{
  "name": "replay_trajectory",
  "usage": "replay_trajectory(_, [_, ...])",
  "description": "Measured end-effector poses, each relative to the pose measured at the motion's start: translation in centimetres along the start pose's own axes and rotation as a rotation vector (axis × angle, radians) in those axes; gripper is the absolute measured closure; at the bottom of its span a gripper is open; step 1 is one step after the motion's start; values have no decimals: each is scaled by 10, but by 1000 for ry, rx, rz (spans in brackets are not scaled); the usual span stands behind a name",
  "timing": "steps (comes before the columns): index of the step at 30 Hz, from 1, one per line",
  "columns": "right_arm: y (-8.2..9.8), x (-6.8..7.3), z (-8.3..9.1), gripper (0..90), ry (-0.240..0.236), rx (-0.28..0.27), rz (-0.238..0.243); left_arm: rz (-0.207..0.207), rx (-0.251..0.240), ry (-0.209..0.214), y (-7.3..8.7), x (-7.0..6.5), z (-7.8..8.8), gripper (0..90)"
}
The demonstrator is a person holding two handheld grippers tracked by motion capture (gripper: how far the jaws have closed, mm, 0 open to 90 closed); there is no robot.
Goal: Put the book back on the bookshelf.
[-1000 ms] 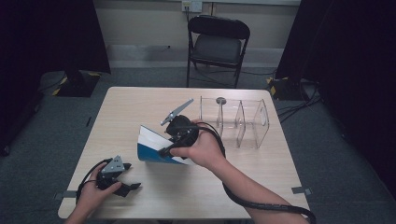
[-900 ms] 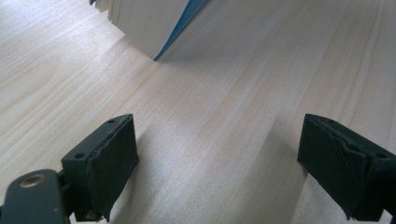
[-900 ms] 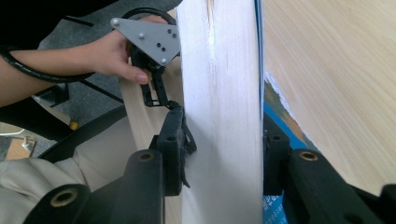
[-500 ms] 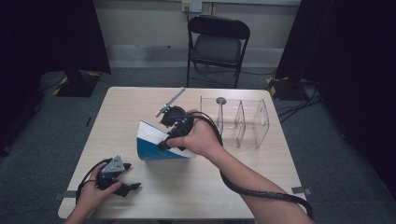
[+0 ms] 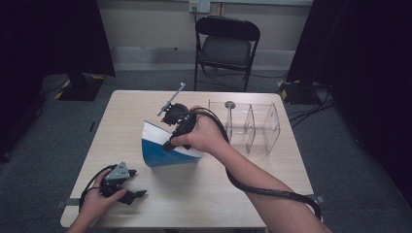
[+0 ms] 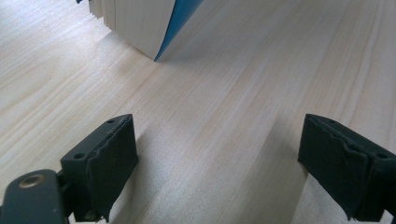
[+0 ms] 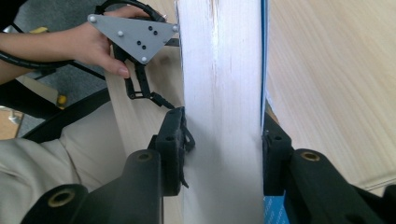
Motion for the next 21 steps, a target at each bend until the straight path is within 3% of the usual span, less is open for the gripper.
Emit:
replay_trajectory(8, [-10,-6,3,599,11,35,16,-4,0,-3,0,0,0,109])
replay_trajectory(21, [-19,-16,4,589,17,43,29,-3,0,-2,0,1,0,108])
Point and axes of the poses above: each handheld gripper's, and its own axes: z roughly backward along the jaws, y roughly out of its underside, x roughly to its left, the point moved 1 cm from there along -z, roughly forward along the jaws, and after that the axes turned 10 degrees about -y, right-handed, at the moved point
